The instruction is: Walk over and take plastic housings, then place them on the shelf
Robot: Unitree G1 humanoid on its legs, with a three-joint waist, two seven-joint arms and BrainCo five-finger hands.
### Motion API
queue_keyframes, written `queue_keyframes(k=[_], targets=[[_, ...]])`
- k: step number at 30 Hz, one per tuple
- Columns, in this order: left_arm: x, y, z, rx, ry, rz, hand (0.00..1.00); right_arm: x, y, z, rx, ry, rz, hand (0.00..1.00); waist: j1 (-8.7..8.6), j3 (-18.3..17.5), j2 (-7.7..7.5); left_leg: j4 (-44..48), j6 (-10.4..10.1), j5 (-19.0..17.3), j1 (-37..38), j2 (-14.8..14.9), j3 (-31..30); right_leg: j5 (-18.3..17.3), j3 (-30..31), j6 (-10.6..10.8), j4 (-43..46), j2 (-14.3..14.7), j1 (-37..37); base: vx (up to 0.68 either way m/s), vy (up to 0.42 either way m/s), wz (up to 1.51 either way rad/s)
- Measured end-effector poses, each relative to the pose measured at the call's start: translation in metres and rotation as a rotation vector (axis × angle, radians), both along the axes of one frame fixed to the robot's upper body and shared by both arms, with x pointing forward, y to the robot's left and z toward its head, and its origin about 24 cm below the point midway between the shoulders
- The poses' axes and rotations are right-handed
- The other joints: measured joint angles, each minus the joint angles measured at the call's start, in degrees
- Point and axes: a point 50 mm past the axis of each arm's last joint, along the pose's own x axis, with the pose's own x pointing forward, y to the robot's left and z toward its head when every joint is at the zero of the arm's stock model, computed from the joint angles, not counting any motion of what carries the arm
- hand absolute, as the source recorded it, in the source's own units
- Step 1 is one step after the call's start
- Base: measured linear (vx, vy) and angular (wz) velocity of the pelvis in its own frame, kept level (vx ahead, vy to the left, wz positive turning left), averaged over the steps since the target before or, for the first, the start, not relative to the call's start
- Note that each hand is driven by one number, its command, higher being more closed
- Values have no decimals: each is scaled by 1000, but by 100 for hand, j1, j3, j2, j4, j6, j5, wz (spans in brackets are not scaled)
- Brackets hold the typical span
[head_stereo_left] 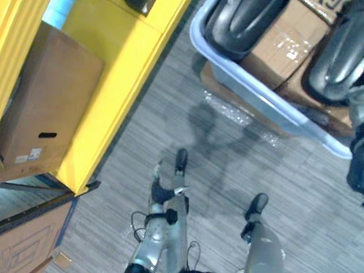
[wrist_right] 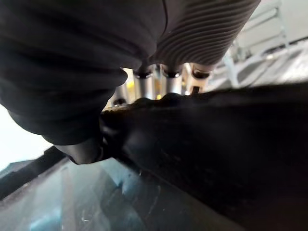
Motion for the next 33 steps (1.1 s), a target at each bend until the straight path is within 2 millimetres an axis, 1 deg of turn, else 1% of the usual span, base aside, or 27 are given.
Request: queue_keyframes(k=[1,3,4,6,7,9,11,12,13,14,16,17,19,21,26,31,33], targets=[[3,-1,5,-4,-22,-2,0,2,5,0,-9,-5,11,100,-2,0,0,6,0,0,14,10,25,2,26,0,8,0,-8,-13,13,-20],[17,-4,26,-27,-99,-6,0,10,20,-2,-44,2,44,100,-22,-3,-7,19,0,0,106,40,87,2,125,0,66,5,9,-13,4,-16],[20,-5,32,-40,-122,-3,0,12,24,-2,-52,0,55,100,-23,-3,-7,18,0,0,132,47,107,2,144,0,75,5,18,-15,-2,-14],[36,-7,62,-66,-229,-1,0,19,43,-1,-80,-5,102,100,-59,-3,-8,27,0,1,188,61,157,2,189,0,115,-5,31,-24,0,-9],[41,-7,71,-72,-260,1,0,22,48,-1,-89,-5,113,100,-84,-3,-8,27,1,2,189,63,157,2,189,0,127,-5,29,-33,3,-2],[57,-8,104,-125,-359,18,0,28,66,-1,-109,-6,154,100,-130,-1,-15,42,3,4,229,68,180,2,230,0,178,-17,30,-45,5,-5],[68,-9,132,-163,-438,14,0,32,79,-1,-126,-3,185,100,-147,-2,-17,52,3,4,301,84,223,0,298,-2,240,-19,30,-35,-2,-11],[71,-9,140,-180,-460,14,0,33,82,0,-129,-5,191,100,-155,-2,-18,56,3,4,308,92,230,-3,307,-7,260,-18,23,-38,-9,-10],[76,-11,156,-202,-502,14,0,34,86,3,-127,-14,199,100,-167,0,-19,65,3,4,309,104,243,-5,323,-11,285,-15,3,-36,-9,-7],[79,-13,164,-222,-517,10,0,34,88,4,-128,-22,202,100,-170,1,-21,66,5,11,309,108,251,-5,332,-11,296,-15,-8,-48,-12,-7],[88,-17,186,-268,-553,3,0,36,95,12,-130,-52,217,100,-232,9,-35,56,7,33,308,113,271,-5,364,-11,337,-18,-48,-50,-13,-5],[90,-17,189,-268,-560,4,0,37,98,14,-129,-59,222,100,-250,11,-43,45,10,43,307,117,288,-5,380,-11,352,-19,-69,-47,-16,-12],[94,-19,198,-309,-559,-5,0,39,107,22,-130,-82,240,100,-321,8,-138,6,8,72,289,130,344,-4,469,-10,381,-22,-170,-29,-23,-13],[98,-22,202,-364,-541,-14,0,39,107,25,-133,-93,232,100,-355,23,-194,6,7,74,280,134,343,-4,469,-10,389,-19,-184,-4,-11,-2],[111,-26,212,-454,-493,-32,0,39,111,42,-132,-137,238,100,-454,34,-215,6,7,74,260,128,334,-2,464,-9,389,-19,-191,-3,-18,0],[122,-34,235,-521,-474,-85,0,38,116,63,-138,-198,232,100,-596,99,-320,12,0,94,138,121,324,1,460,-6,394,-16,-300,-4,-10,1],[124,-34,236,-531,-464,-92,0,38,116,64,-137,-198,230,100,-615,108,-336,13,0,94,138,122,322,2,458,-5,395,-15,-297,0,0,0]])
